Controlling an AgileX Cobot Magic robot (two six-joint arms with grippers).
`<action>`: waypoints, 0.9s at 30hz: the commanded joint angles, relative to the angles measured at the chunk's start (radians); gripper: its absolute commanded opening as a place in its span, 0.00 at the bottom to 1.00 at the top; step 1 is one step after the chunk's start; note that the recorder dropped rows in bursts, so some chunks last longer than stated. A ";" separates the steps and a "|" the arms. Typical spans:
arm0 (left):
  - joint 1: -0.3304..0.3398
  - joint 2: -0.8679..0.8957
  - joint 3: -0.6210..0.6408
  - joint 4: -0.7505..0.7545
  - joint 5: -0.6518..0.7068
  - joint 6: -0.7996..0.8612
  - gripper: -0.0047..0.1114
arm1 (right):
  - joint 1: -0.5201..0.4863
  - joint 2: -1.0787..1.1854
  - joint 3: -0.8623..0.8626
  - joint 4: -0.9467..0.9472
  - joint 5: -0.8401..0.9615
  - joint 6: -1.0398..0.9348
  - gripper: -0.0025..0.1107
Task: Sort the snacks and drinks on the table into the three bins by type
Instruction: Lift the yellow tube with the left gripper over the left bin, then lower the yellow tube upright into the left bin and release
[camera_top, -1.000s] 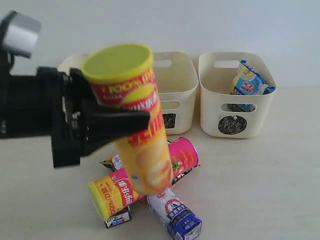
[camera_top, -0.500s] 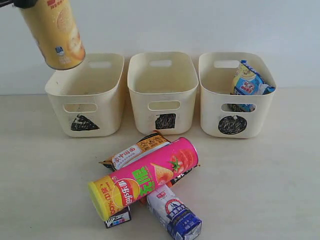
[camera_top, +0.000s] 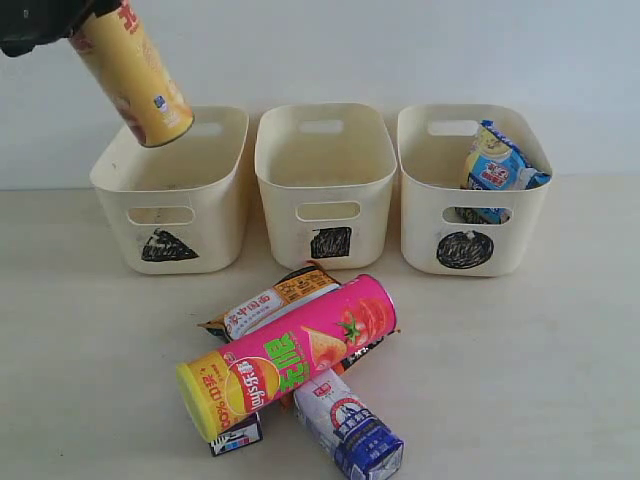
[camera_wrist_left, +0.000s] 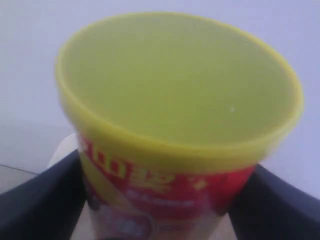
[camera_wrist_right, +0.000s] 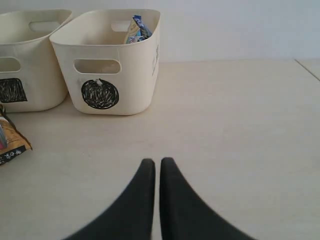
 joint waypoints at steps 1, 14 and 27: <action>0.025 0.089 -0.094 0.139 -0.013 -0.167 0.07 | -0.003 -0.006 -0.001 -0.007 -0.012 0.001 0.02; 0.025 0.378 -0.274 0.477 -0.061 -0.167 0.07 | -0.003 -0.006 -0.001 -0.007 -0.012 0.001 0.02; 0.025 0.641 -0.484 0.477 -0.078 -0.167 0.07 | -0.003 -0.006 -0.001 -0.007 -0.012 0.001 0.02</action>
